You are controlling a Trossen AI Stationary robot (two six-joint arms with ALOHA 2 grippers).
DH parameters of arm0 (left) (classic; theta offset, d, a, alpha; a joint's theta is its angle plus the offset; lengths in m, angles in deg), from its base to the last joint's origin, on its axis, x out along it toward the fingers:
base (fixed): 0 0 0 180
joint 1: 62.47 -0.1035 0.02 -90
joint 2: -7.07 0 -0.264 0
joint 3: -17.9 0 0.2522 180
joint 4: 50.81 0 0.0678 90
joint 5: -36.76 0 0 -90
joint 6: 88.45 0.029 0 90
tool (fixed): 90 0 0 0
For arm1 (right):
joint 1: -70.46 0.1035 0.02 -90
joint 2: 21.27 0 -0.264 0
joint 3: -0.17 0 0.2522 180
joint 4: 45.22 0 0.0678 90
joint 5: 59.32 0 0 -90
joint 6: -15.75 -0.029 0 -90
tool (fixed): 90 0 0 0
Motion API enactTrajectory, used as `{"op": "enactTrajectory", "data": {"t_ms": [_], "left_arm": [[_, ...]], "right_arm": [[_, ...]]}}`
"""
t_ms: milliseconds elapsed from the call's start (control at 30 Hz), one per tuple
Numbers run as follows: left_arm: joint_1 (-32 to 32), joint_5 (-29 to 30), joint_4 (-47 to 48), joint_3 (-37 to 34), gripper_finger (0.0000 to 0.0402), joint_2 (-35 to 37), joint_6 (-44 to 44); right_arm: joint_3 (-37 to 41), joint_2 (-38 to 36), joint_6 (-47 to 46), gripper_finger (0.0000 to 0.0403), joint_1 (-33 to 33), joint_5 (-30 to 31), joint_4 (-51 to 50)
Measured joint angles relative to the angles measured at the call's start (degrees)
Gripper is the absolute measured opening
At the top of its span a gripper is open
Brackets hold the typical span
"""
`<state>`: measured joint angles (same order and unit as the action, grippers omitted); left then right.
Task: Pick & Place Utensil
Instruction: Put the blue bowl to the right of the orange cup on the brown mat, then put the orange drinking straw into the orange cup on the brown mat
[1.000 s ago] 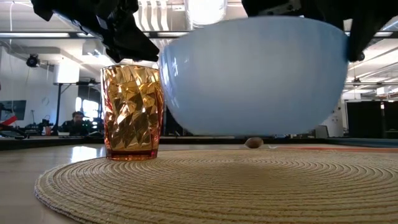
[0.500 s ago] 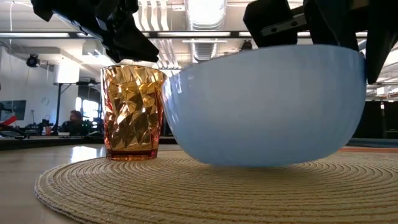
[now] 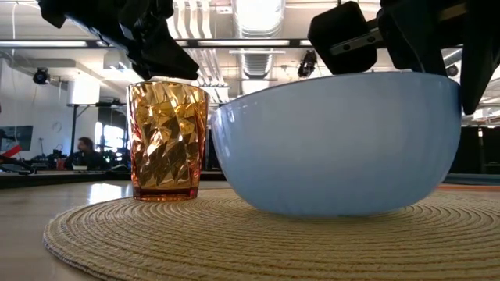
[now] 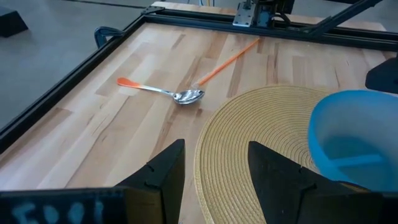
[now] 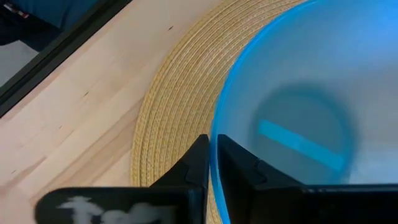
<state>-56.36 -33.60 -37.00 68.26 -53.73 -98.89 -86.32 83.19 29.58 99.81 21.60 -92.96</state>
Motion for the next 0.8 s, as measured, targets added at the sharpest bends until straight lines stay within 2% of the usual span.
{"op": "enactTrajectory", "data": {"t_ms": [267, 500, 800], "left_arm": [[0.00, 0.02, -0.02, 0.00, 0.0168, 0.00, 0.72], [0.00, 0.01, -0.02, 0.00, 0.0168, 0.00, 0.73], [0.00, 0.00, -0.02, -0.11, 0.0168, 0.00, 0.00]], "right_arm": [[0.00, -0.08, -2.96, 0.0056, 0.00, 0.04, -0.02], [-0.40, -0.11, -4.88, 0.0095, 0.00, 0.06, -0.52], [-2.78, -0.52, -3.94, 0.0129, 0.00, 0.18, -7.29]]}}
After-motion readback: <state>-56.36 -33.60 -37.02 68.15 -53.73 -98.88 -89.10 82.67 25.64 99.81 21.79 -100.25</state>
